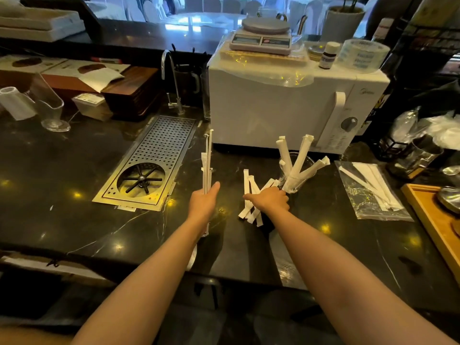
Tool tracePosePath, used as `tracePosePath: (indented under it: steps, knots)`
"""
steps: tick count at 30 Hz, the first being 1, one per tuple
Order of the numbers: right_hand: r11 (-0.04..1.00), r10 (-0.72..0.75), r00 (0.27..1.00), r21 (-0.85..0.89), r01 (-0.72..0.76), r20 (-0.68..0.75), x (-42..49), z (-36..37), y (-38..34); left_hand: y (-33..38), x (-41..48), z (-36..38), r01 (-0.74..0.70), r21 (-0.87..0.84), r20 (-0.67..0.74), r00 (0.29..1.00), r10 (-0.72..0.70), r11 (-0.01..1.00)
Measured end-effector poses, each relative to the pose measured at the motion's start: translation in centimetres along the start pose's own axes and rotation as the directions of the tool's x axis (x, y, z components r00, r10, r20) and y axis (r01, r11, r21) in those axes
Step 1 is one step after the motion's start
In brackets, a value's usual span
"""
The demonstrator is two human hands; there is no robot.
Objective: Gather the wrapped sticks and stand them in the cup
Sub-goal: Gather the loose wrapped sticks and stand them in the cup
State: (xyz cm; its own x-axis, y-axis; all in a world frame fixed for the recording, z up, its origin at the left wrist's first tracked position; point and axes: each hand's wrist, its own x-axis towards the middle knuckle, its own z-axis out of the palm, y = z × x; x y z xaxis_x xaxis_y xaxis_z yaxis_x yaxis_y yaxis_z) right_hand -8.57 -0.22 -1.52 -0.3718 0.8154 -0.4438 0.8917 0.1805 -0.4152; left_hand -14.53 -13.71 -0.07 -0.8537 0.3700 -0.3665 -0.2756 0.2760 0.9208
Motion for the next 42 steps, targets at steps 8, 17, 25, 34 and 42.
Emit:
tracePosePath:
  steps: [8,17,25,34,42]
  knots:
    - [0.993,-0.075,0.997,-0.094,0.076,0.013,0.2,1.2,-1.1,-0.4,1.8,0.1,0.03,0.001,0.067,0.997,-0.03,1.0]
    - [0.961,-0.155,0.985,-0.219,0.168,0.073,0.8,0.9,-1.7,-0.3,2.9,0.2,0.067,0.014,0.099,0.993,-0.068,0.998]
    - [0.894,-0.229,0.968,-0.372,0.252,0.106,0.6,1.2,-1.8,-0.6,3.3,0.4,0.071,0.011,0.107,0.992,-0.072,0.997]
    - [0.869,-0.25,0.96,-0.407,0.281,0.129,-0.2,1.0,-1.1,-1.1,3.7,0.4,0.069,-0.014,0.1,0.993,-0.068,0.997]
    - [0.934,-0.335,0.928,0.186,0.304,0.162,-1.1,0.0,-0.3,-0.6,3.6,1.3,0.091,-0.068,0.167,0.983,-0.078,0.994]
